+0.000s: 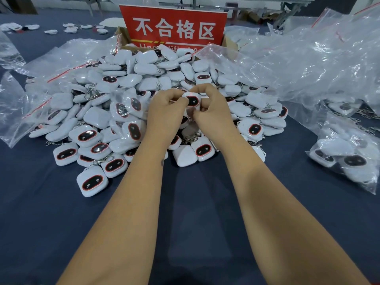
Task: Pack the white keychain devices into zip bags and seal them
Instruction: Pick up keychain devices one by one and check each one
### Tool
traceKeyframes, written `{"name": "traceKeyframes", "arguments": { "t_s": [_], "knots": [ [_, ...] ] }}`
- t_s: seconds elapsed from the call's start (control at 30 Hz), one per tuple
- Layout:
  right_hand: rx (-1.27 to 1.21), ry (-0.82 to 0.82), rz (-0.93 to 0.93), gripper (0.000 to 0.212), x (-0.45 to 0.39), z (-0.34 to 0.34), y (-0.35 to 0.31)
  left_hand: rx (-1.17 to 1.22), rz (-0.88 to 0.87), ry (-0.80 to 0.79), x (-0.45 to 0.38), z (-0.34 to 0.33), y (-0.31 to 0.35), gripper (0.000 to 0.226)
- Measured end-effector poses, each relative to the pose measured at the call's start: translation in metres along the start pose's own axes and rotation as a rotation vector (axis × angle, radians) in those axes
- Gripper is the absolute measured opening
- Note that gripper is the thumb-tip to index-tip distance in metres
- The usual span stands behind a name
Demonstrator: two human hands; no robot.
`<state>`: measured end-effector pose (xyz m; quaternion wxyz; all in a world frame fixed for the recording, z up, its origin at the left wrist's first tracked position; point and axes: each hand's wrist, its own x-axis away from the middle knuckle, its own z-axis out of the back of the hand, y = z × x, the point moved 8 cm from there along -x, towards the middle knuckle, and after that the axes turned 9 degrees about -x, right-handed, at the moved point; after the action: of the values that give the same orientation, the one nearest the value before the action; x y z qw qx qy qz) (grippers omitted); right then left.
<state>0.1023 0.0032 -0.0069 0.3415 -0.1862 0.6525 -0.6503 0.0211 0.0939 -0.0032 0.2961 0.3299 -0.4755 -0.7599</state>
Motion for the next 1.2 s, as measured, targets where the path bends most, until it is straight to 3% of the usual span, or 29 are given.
{"name": "traceKeyframes", "arguments": {
  "t_s": [0.2,0.47,1.2],
  "knots": [
    [-0.075,0.012,-0.027,0.037,-0.0037,0.0013,0.0043,0.006,0.026,-0.019,0.0001,-0.0009,-0.0044,0.017],
    [-0.203,0.030,-0.040,0.029,-0.0054,0.0033,0.0038,0.003,0.027,-0.009,-0.0016,-0.0006,-0.0058,0.020],
    [-0.210,-0.021,-0.008,0.033,-0.0040,0.0011,0.0019,-0.032,-0.008,-0.020,-0.0008,-0.0020,-0.0024,0.018]
  ]
}}
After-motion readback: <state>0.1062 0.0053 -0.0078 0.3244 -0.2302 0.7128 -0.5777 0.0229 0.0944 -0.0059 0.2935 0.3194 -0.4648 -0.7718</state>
